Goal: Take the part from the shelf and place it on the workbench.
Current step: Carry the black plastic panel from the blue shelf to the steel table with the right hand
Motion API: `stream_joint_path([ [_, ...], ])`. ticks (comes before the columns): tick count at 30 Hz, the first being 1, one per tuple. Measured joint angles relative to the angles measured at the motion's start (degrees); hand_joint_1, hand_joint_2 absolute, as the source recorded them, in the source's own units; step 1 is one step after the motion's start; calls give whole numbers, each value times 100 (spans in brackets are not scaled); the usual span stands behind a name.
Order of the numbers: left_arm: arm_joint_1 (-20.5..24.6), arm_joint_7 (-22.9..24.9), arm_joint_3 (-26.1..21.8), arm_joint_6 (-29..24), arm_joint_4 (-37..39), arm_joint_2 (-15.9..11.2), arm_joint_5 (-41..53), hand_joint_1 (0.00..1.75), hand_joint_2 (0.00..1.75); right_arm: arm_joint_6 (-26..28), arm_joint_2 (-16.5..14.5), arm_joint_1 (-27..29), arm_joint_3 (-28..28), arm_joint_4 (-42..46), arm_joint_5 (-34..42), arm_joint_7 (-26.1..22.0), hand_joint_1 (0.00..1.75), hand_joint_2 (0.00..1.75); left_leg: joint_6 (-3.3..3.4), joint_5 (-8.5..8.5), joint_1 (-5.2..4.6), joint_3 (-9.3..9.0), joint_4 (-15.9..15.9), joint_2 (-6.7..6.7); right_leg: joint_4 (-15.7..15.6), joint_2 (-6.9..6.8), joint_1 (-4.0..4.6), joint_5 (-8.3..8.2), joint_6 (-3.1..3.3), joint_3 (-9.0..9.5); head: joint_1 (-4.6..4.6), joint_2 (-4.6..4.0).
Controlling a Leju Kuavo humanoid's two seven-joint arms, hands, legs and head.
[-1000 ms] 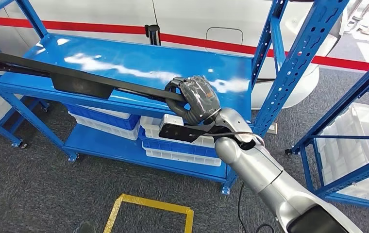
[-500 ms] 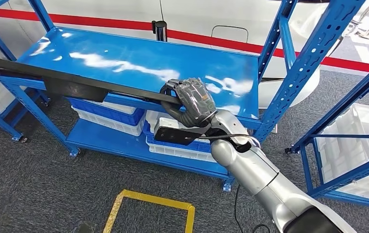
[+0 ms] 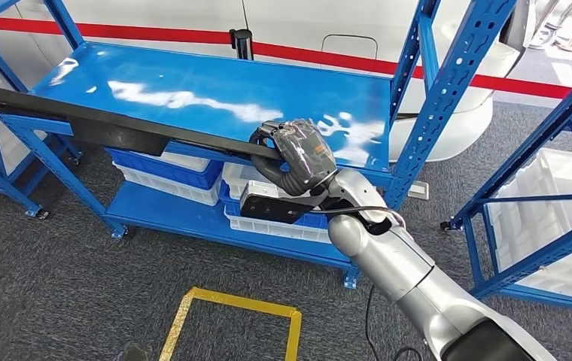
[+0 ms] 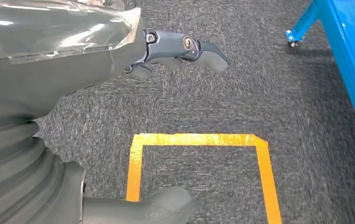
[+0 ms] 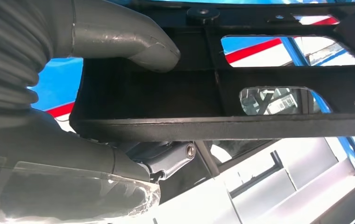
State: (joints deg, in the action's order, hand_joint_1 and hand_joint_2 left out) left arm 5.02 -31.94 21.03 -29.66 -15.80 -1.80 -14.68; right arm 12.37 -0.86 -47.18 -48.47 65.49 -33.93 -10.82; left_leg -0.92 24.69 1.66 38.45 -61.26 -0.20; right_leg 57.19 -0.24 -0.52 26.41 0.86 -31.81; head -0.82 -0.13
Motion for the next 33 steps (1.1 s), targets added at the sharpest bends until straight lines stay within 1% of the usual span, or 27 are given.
stream_joint_path([
  [2,-5,2,2,0,0,-6,0,0,175,0,-10,4,-5,1,1,0,166,175,-30,450,4,268,-696,0,-14,-10,-9,-48,58,-35,-4,0],
  [3,-8,3,2,0,0,-9,-1,0,175,0,-12,12,-8,0,1,0,166,175,-48,640,5,409,-1081,-1,-12,-15,-1,-60,64,-57,-5,0],
  [4,-12,4,2,0,0,-12,-2,0,175,-1,-12,22,-11,-1,1,0,166,175,-64,734,9,488,-1330,1,-10,-19,4,-73,64,-77,-3,0],
  [5,-15,4,2,0,1,-13,-3,0,175,-1,-11,33,-14,-1,1,0,166,175,-78,720,16,468,-1374,4,-3,-21,3,-82,58,-93,-5,0],
  [6,-17,4,2,0,1,-14,-4,0,175,-1,-11,41,-16,-1,1,0,166,175,-86,597,26,317,-1162,7,9,-21,0,-87,49,-103,-5,0],
  [8,-15,4,2,0,1,-19,-5,0,175,-1,-15,43,-16,-1,1,-1,166,175,-91,297,45,-159,-382,18,63,-19,10,-83,29,-130,-6,0],
  [9,-13,4,2,0,0,-21,-5,0,175,-1,-19,41,-13,0,1,-1,166,175,-69,210,45,-332,-65,16,98,-17,32,-78,12,-154,-4,0],
  [10,-13,3,2,0,0,-22,-5,0,175,0,-24,39,-9,1,1,-2,166,175,-41,181,38,-413,109,14,121,-16,53,-79,-12,-183,-1,0],
  [11,-13,3,2,0,1,-21,-5,0,175,0,-27,38,-6,1,1,-3,166,175,-3,188,21,-417,161,8,131,-15,76,-88,-44,-211,3,0],
  [13,-16,3,2,0,1,-20,-5,0,175,0,-29,38,-2,1,1,-6,166,175,94,133,8,-377,183,4,135,-16,84,-106,-110,-258,9,0],
  [14,-16,2,2,0,1,-19,-5,0,175,0,-26,38,0,1,1,-8,166,175,143,102,8,-365,199,6,197,-12,78,-62,-134,-303,9,0],
  [15,-14,1,2,1,0,-19,-6,0,175,0,-24,37,2,1,1,-9,166,175,188,73,14,-352,216,8,366,-8,69,40,-144,-392,14,0],
  [16,-14,0,1,1,0,-20,-7,0,175,0,-19,37,4,1,1,-11,166,175,224,49,20,-335,227,10,655,-3,55,195,-144,-530,20,0],
  [18,-13,-1,0,2,1,-22,-10,0,175,0,-4,43,5,1,1,-12,166,175,261,15,17,-279,227,9,1435,4,39,537,-141,-864,30,0],
  [19,-14,-1,-1,2,1,-22,-12,0,175,0,7,51,5,1,1,-12,166,175,266,-2,15,-254,226,8,1719,5,35,639,-156,-977,32,0],
  [20,-15,-1,-1,2,1,-21,-13,0,175,0,16,60,5,1,1,-12,166,175,264,-17,14,-234,225,6,1803,5,34,658,-183,-988,33,0],
  [21,-15,-1,-1,2,2,-20,-14,0,175,0,22,67,5,1,1,-12,166,175,254,-32,14,-221,225,4,1649,5,29,592,-217,-877,36,0],
  [22,-15,-1,-1,2,1,-17,-14,0,175,0,25,69,5,1,0,-13,166,175,239,-44,16,-216,225,2,1289,4,24,462,-247,-662,37,0],
  [23,-15,-1,-1,2,1,-14,-14,0,175,0,25,65,6,2,0,-14,166,175,217,-58,14,-211,224,1,832,5,21,334,-258,-411,38,0],
  [24,-14,-1,-1,2,1,-12,-14,0,175,0,20,59,7,2,0,-14,166,175,189,-72,7,-205,223,1,453,6,34,225,-251,-204,35,0],
  [25,-14,-1,-1,2,0,-11,-14,0,175,0,18,55,8,3,0,-15,166,175,159,-87,-1,-197,223,2,208,9,50,160,-228,-79,33,0],
  [26,-14,-1,-1,2,0,-11,-14,0,175,0,17,54,8,3,1,-15,166,175,123,-106,-5,-189,229,4,104,13,70,134,-195,-37,32,0],
  [27,-14,-2,-1,2,0,-12,-14,0,175,0,16,55,9,3,0,-15,166,175,87,-127,-4,-186,242,4,104,16,90,106,-165,-43,31,0],
  [29,-15,-5,0,2,0,-13,-14,0,175,0,15,56,9,4,-3,-15,166,175,23,-110,20,-158,223,6,71,19,36,41,-73,-50,30,0],
  [30,-16,-7,1,2,0,-13,-13,0,175,0,8,53,10,5,-4,-16,166,175,1,-8,29,-108,107,5,52,16,10,7,-23,-53,27,0],
  [31,-17,-9,2,2,0,-13,-13,0,175,0,2,51,9,6,-5,-17,166,175,-15,164,36,-16,-124,4,35,12,-14,-25,23,-57,24,0],
  [33,-19,-10,4,2,1,-14,-14,0,175,-1,-6,54,3,5,-7,-20,166,175,-45,594,37,266,-858,1,38,4,11,-55,67,-96,23,0],
])
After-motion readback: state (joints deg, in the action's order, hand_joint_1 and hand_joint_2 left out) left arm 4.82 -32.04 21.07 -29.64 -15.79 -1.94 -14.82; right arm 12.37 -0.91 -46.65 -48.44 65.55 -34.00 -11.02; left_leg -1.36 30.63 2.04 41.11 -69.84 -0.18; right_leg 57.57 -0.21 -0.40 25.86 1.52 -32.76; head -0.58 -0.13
